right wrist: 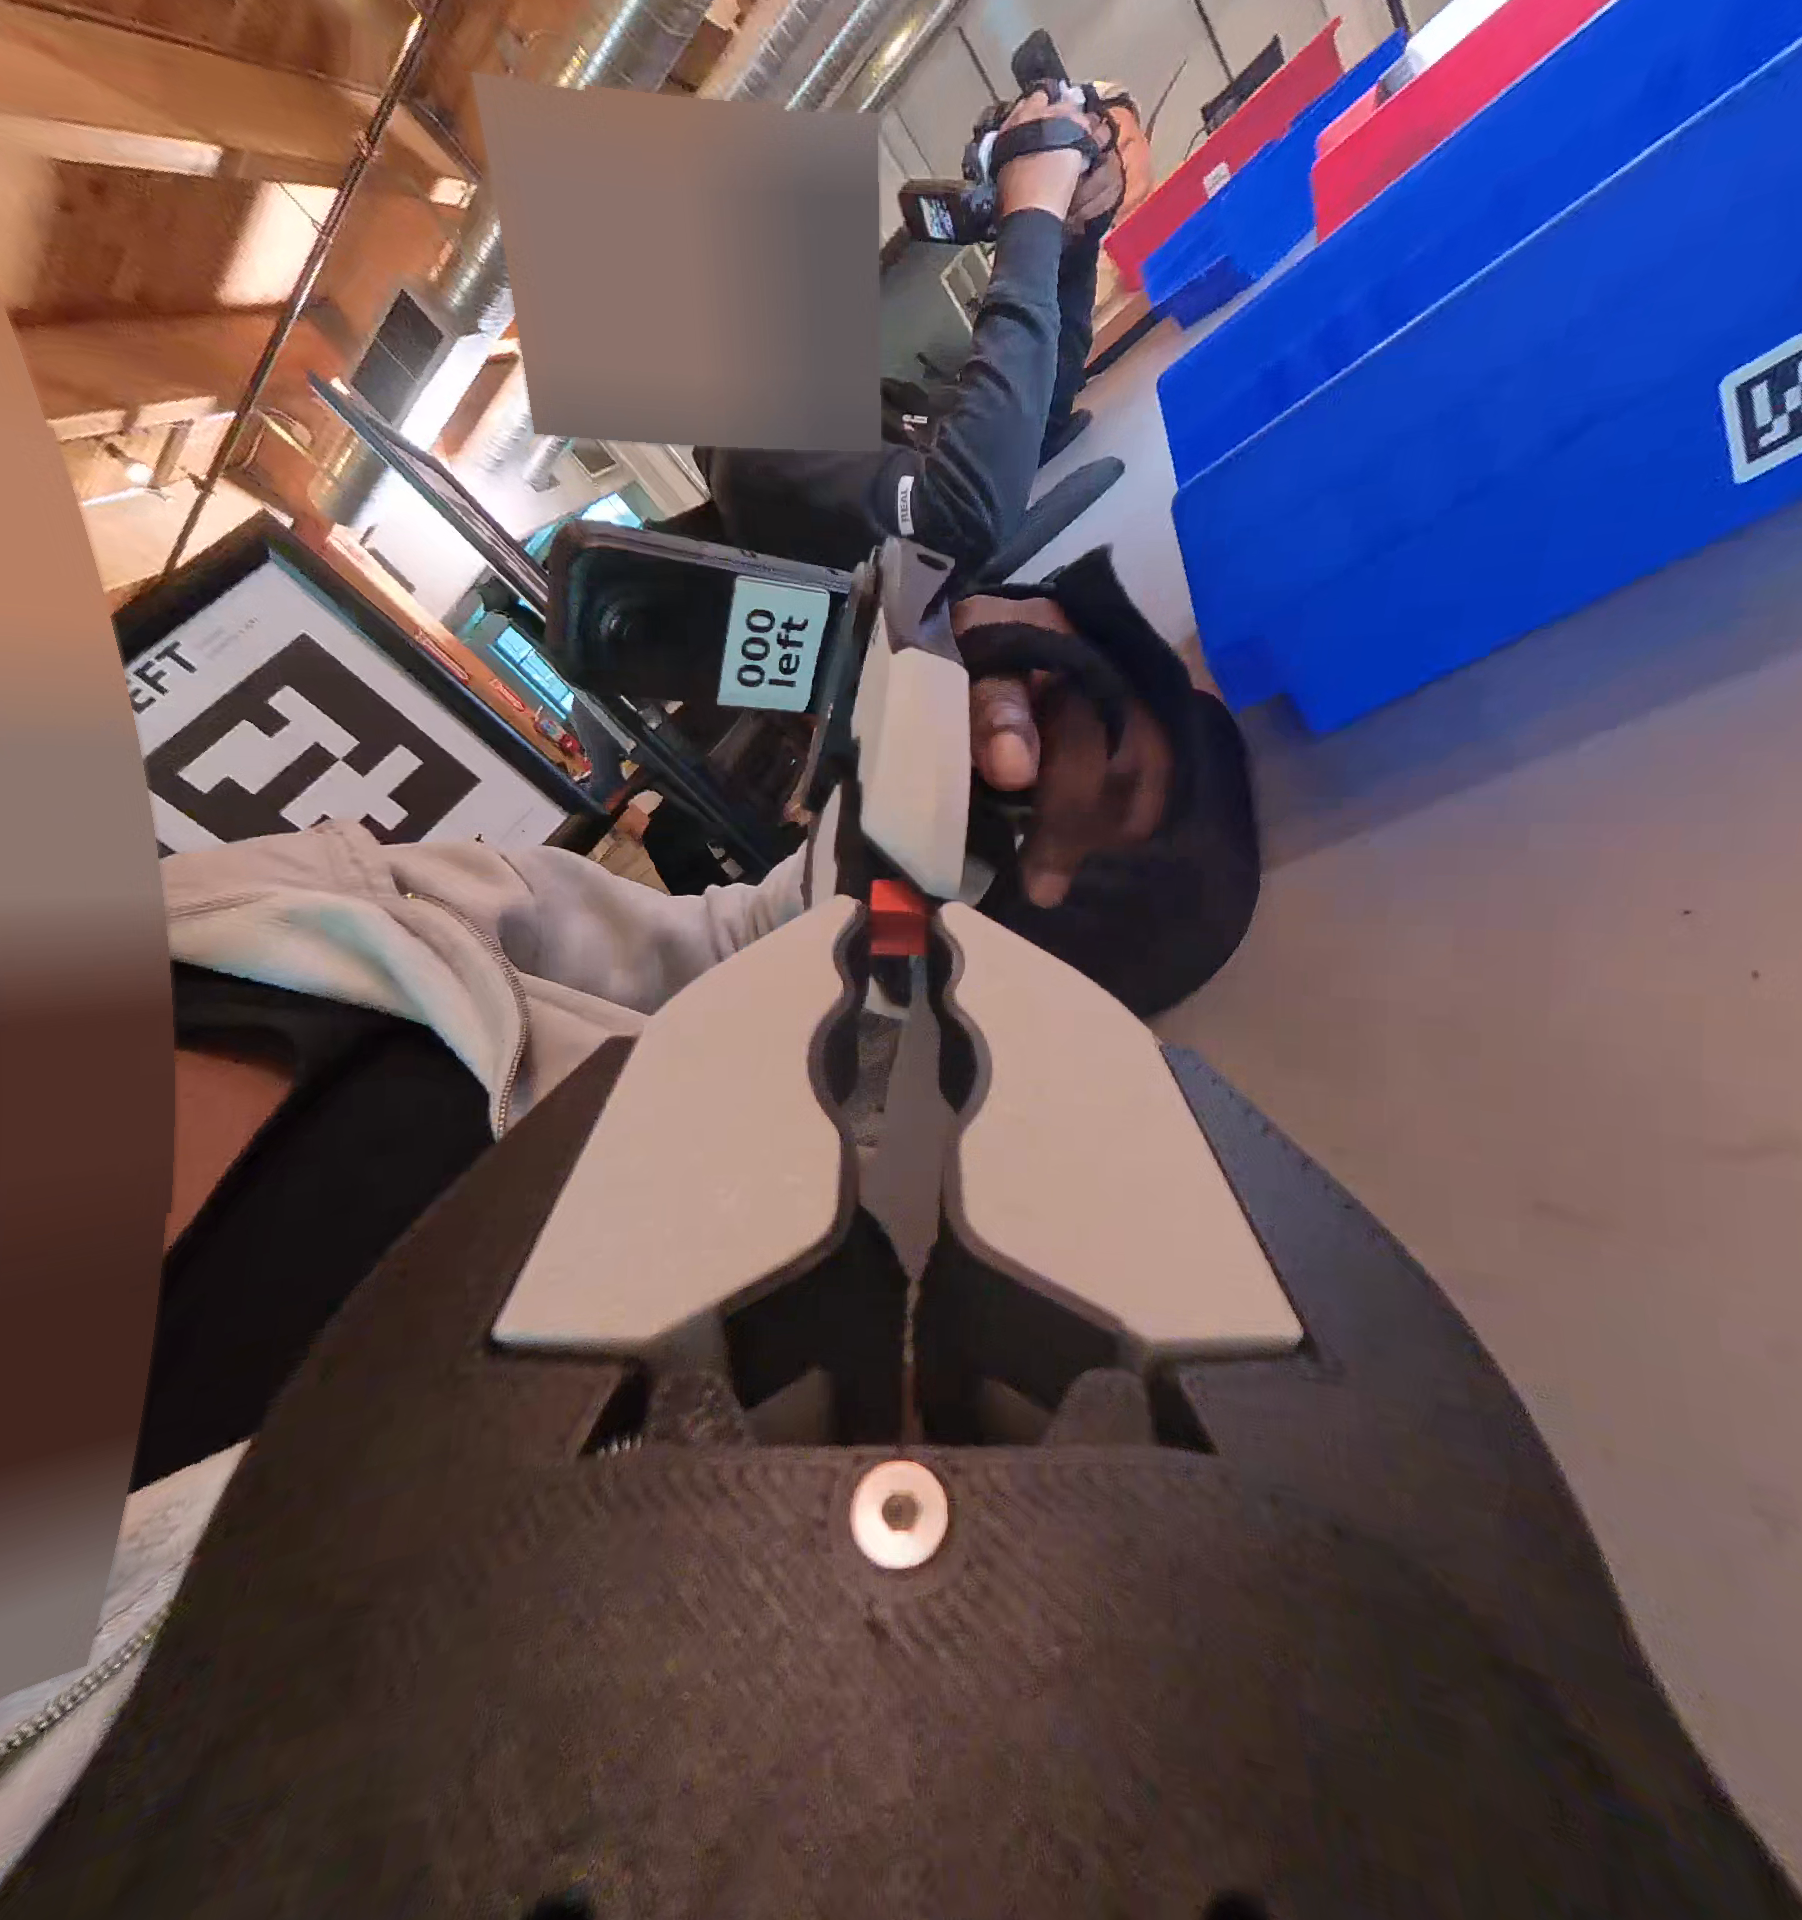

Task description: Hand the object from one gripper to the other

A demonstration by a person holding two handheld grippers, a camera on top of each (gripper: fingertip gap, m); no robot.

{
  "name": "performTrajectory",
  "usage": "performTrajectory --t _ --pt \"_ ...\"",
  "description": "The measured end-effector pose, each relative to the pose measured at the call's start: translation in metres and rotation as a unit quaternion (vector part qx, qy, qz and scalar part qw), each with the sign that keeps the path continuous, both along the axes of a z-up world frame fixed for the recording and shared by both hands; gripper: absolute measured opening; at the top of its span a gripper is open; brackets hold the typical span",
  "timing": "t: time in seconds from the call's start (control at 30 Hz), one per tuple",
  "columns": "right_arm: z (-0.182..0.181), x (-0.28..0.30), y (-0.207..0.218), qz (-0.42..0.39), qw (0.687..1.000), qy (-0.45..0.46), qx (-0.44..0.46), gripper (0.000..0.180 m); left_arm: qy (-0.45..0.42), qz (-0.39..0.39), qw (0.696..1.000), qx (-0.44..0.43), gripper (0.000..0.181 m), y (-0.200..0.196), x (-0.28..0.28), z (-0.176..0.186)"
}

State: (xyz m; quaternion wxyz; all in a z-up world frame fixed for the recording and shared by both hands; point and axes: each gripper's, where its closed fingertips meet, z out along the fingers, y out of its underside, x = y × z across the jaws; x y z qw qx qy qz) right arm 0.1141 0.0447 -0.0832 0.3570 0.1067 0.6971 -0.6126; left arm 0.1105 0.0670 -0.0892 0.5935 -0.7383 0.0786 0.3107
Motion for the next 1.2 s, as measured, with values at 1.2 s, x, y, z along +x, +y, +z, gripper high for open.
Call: performTrajectory --t 1.2 --pt "0.008 0.017 0.000 -0.156 0.684 0.705 -0.109 0.010 -0.416 -0.151 0.888 0.129 0.027 -0.005 0.019 0.013"
